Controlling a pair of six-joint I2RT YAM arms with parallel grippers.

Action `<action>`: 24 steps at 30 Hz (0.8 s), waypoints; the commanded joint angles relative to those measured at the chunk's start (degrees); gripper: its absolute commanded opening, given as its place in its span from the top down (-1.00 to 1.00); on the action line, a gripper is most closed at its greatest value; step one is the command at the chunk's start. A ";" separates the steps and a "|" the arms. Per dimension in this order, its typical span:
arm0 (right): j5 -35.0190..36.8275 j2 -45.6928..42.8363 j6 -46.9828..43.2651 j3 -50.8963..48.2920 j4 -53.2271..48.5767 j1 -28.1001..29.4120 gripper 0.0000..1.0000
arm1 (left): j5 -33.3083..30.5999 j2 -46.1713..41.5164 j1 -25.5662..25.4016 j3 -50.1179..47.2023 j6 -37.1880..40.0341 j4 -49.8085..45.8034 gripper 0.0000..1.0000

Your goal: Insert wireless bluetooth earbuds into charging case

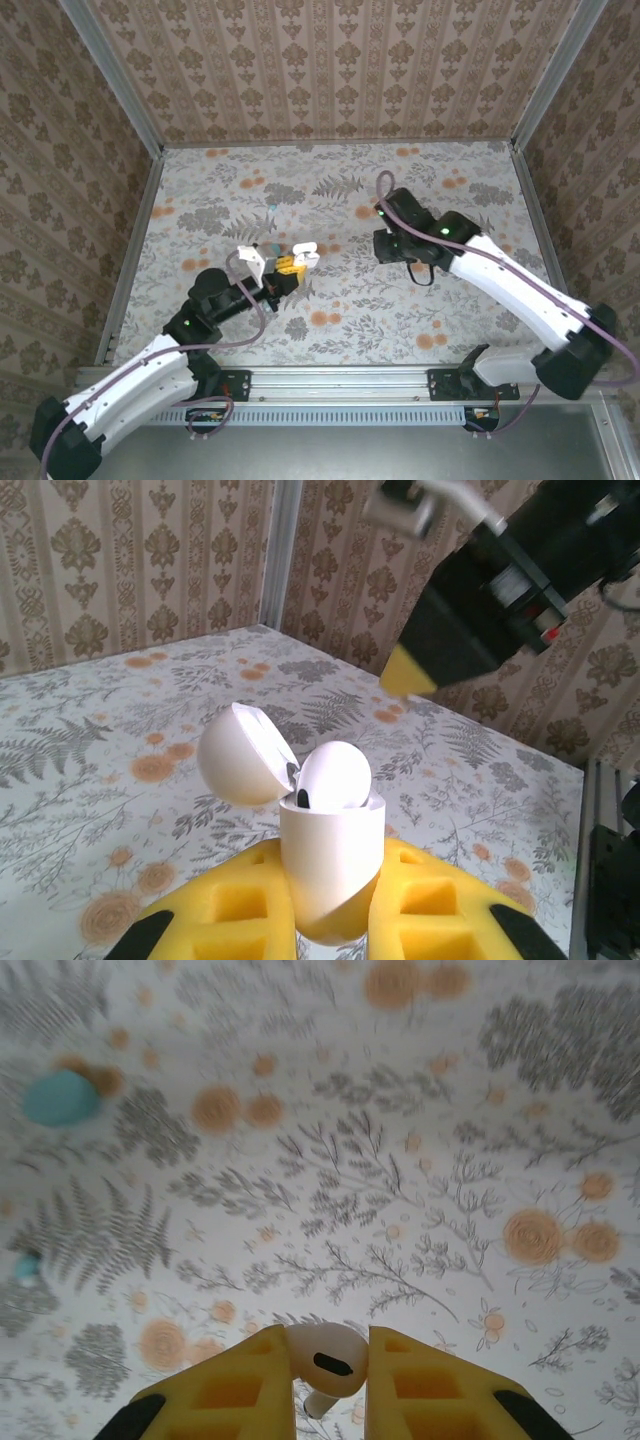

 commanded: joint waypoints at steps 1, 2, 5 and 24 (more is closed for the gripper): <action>4.51 -4.60 -0.08 2.05 1.84 1.51 0.64 | 1.03 2.20 -1.51 3.30 1.63 5.88 1.00; 5.19 -5.52 -0.16 2.38 2.39 2.27 0.64 | 0.88 3.16 -2.09 3.83 2.03 6.53 1.00; 7.19 -6.80 -0.73 3.90 3.43 4.61 0.63 | 0.34 5.95 -3.70 5.00 2.53 9.17 1.00; 11.94 -3.43 -1.20 9.14 8.70 15.68 0.62 | -8.74 13.17 -11.65 9.38 3.70 16.83 1.00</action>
